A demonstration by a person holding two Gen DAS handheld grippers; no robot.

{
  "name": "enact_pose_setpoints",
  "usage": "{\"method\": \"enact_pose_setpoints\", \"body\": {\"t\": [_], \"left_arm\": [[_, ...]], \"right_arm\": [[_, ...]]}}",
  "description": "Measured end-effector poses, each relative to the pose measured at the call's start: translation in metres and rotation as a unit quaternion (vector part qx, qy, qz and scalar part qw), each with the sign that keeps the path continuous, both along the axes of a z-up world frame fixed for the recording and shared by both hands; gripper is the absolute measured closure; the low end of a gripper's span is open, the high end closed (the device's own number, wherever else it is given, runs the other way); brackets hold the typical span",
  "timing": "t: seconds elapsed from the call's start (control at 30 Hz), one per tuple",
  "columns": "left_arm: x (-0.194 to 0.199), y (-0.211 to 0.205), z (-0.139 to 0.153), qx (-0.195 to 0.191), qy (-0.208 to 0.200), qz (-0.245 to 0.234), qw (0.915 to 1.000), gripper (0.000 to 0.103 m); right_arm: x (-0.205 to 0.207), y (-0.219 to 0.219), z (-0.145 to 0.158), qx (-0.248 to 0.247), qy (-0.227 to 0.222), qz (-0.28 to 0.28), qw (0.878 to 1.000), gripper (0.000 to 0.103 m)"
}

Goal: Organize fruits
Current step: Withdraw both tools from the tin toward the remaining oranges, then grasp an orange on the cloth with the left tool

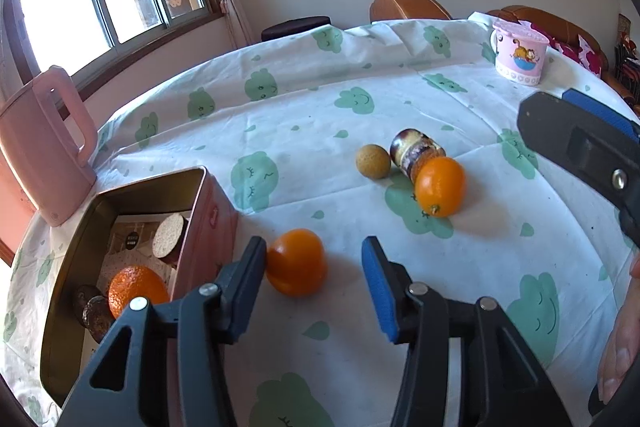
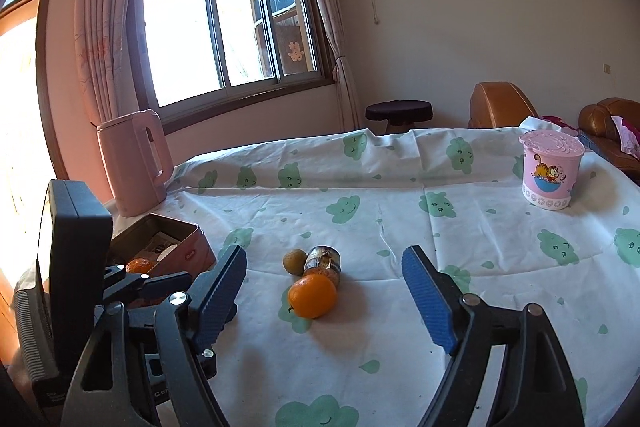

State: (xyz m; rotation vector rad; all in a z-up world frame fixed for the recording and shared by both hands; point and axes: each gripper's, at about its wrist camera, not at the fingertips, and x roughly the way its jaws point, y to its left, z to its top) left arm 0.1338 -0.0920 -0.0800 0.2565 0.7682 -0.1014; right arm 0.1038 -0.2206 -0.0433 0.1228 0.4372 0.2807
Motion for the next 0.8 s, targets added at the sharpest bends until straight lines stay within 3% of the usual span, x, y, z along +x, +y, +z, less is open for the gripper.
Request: {"method": "enact_pose_setpoints", "body": {"t": [0.23, 0.4, 0.6, 0.8], "left_arm": [[0.016, 0.006, -0.007, 0.003, 0.026, 0.019, 0.9995, 0.052], [0.015, 0.012, -0.004, 0.0, 0.013, 0.027, 0.9995, 0.071], [0.014, 0.015, -0.001, -0.016, 0.008, 0.018, 0.9997, 0.072], [0.012, 0.02, 0.006, -0.063, -0.002, 0.011, 0.998, 0.072]], "right_arm": [[0.001, 0.001, 0.0, -0.003, 0.004, 0.0, 1.0, 0.016], [0.003, 0.0, -0.001, -0.003, 0.01, -0.003, 1.0, 0.016], [0.007, -0.007, -0.003, 0.012, 0.021, -0.012, 1.0, 0.016], [0.016, -0.01, -0.007, 0.02, 0.044, -0.011, 0.999, 0.016]]}}
